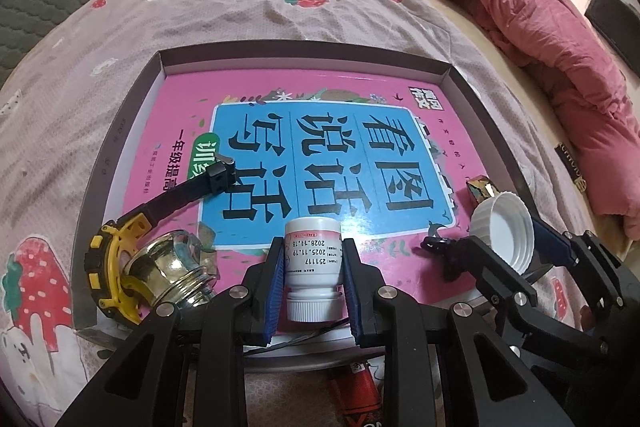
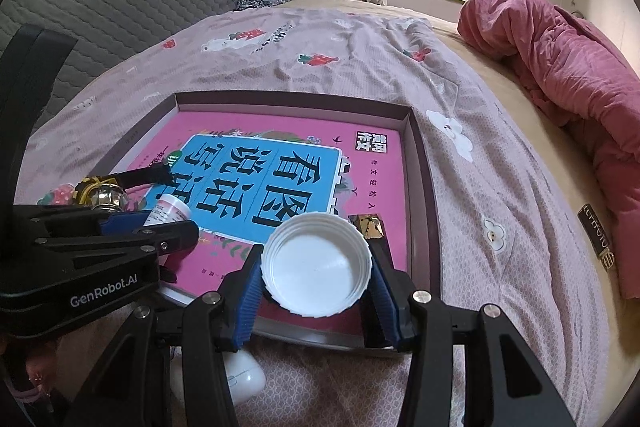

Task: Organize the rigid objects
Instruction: 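Lower pill bottle into tray, open left gripper while right gripper releases cap there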

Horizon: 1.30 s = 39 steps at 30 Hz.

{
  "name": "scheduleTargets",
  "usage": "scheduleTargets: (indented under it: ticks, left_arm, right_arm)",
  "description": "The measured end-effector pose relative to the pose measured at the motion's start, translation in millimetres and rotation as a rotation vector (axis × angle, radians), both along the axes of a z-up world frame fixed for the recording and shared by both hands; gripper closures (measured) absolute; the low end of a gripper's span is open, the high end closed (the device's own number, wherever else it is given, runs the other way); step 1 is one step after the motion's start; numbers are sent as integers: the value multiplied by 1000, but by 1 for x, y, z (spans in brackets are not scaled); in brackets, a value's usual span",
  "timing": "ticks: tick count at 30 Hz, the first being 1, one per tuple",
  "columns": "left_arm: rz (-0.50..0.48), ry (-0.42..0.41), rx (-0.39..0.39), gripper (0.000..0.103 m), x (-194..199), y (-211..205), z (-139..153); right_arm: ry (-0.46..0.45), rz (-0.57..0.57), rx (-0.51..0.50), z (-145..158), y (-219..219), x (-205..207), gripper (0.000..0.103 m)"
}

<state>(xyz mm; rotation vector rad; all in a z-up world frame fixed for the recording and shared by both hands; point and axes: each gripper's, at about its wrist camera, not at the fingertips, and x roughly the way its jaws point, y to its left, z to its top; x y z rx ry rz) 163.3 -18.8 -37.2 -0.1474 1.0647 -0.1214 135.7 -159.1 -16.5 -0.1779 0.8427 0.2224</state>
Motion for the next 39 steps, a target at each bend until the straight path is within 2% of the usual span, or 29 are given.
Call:
scheduleTargets:
  ticks: [8,21,39]
  left_arm:
    - [5,5,1,76,0,1,0]
    - [31,11,-1,76,-4,8,0]
    - [44,21,0,75,-12,14,1]
  right_arm:
    - [7,6,-53,-2,9,6,53]
    - [43,10,-19,-6,8,-3,53]
    - [35,-20,9,1,-1,-15,53]
